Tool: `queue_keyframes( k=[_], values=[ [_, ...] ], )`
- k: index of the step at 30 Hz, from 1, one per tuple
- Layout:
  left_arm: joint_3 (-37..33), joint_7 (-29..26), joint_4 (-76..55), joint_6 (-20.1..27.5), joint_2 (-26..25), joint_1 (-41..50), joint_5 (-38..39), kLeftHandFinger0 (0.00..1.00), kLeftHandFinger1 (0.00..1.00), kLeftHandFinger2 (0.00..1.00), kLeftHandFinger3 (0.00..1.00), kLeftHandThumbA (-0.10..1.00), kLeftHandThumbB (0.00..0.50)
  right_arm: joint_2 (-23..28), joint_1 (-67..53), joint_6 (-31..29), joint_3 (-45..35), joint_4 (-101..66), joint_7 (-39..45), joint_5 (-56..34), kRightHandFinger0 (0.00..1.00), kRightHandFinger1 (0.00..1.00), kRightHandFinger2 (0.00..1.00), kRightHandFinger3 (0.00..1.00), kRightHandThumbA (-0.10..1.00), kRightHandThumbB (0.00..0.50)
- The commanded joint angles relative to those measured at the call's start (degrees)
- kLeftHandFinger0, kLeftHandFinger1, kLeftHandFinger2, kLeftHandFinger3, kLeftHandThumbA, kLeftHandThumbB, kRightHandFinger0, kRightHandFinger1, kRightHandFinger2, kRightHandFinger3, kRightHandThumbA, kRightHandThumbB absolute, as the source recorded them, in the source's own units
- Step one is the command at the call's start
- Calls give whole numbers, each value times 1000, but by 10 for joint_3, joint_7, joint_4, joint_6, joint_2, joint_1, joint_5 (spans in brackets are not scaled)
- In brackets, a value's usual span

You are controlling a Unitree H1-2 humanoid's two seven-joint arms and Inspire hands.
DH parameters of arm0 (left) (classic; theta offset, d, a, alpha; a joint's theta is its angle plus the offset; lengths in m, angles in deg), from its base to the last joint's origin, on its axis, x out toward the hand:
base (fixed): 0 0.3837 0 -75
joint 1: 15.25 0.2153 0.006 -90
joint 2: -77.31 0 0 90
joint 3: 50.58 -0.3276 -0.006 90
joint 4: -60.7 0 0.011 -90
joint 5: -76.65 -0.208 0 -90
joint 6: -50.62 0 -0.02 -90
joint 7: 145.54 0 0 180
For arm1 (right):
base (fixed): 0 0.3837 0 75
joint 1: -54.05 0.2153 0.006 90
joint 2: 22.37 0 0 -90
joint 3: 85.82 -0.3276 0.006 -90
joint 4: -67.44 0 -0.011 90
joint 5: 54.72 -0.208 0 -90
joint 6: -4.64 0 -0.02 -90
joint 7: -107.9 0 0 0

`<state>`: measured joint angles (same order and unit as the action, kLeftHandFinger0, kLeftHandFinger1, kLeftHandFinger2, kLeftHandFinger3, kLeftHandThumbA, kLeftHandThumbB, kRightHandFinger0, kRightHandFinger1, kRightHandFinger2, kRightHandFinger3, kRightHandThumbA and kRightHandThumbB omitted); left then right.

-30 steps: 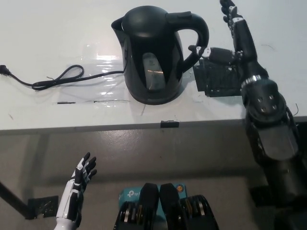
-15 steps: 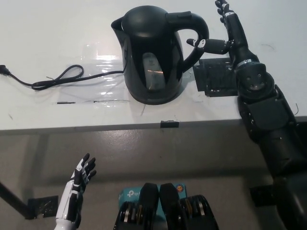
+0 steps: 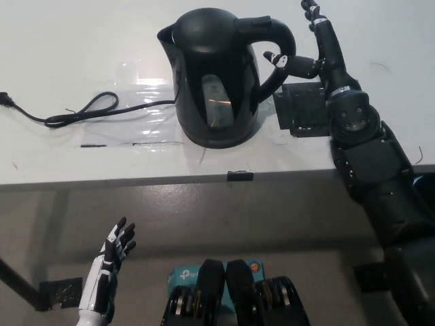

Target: Use the right hand to grab the handle of the kettle from the base and place it on the right side

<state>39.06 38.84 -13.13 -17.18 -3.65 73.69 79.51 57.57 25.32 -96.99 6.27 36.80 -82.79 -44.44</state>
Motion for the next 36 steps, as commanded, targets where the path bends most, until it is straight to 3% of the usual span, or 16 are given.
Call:
queue_keyframes(
  k=[1,3,4,8,9,11,12,14,17,21,22,23,26,30,33,36],
  values=[
    [-2,9,-10,23,-3,-2,0,1000,1000,1000,1000,1000,500,-5,67,-33,17,35,-78,34,870,936,1000,1000,492,227],
    [-1,7,-13,21,-2,1,0,1000,1000,1000,1000,1000,500,-7,96,20,64,84,-148,91,19,112,284,362,-92,225],
    [-2,8,-15,19,-2,1,0,1000,1000,1000,1000,1000,500,-9,100,21,76,94,-169,103,4,43,251,287,-98,231],
    [-1,7,-17,15,-2,-4,0,1000,1000,1000,1000,1000,500,-18,117,-2,114,126,-230,126,0,221,631,586,-100,173],
    [-1,7,-18,14,-2,-5,1,1000,1000,1000,1000,1000,500,-21,121,1,118,129,-230,126,0,205,604,690,-100,195],
    [-1,8,-17,16,-4,-6,1,1000,1000,1000,1000,1000,500,-25,126,6,123,134,-232,124,0,118,478,492,-100,185],
    [-2,9,-16,16,-4,-7,1,1000,1000,1000,1000,1000,500,-26,127,3,127,136,-238,123,0,99,473,306,-100,159],
    [-2,9,-17,14,-4,-9,0,1000,1000,1000,1000,1000,500,-26,128,-1,131,140,-245,122,0,132,541,195,-100,136],
    [-1,8,-20,11,-5,-10,-1,1000,1000,1000,1000,1000,500,-28,131,-12,129,144,-254,110,0,130,502,425,-100,164],
    [0,9,-19,10,-7,-15,0,1000,1000,1000,1000,1000,500,-28,137,-16,125,151,-261,105,0,96,444,312,-100,170],
    [0,9,-18,11,-8,-15,-1,1000,1000,1000,1000,1000,500,-28,139,-18,119,152,-257,98,0,99,457,100,-100,154],
    [0,10,-20,10,-8,-15,2,1000,1000,1000,1000,1000,500,-28,140,-20,117,153,-256,95,0,158,577,80,-100,128],
    [0,11,-18,11,-7,-16,3,1000,1000,1000,1000,1000,500,-29,144,-33,106,148,-282,89,55,327,764,390,-100,193],
    [0,9,-17,9,-6,-16,1,1000,1000,1000,1000,1000,500,-34,156,-36,76,140,-275,66,0,158,532,354,-100,172],
    [0,8,-17,8,-6,-15,0,1000,1000,1000,1000,1000,500,-37,167,-53,54,129,-289,58,0,55,501,231,-100,146],
    [0,10,-16,9,-6,-17,2,1000,1000,1000,1000,1000,500,-34,172,-73,26,106,-285,44,0,27,548,366,-100,76]
  ],
)
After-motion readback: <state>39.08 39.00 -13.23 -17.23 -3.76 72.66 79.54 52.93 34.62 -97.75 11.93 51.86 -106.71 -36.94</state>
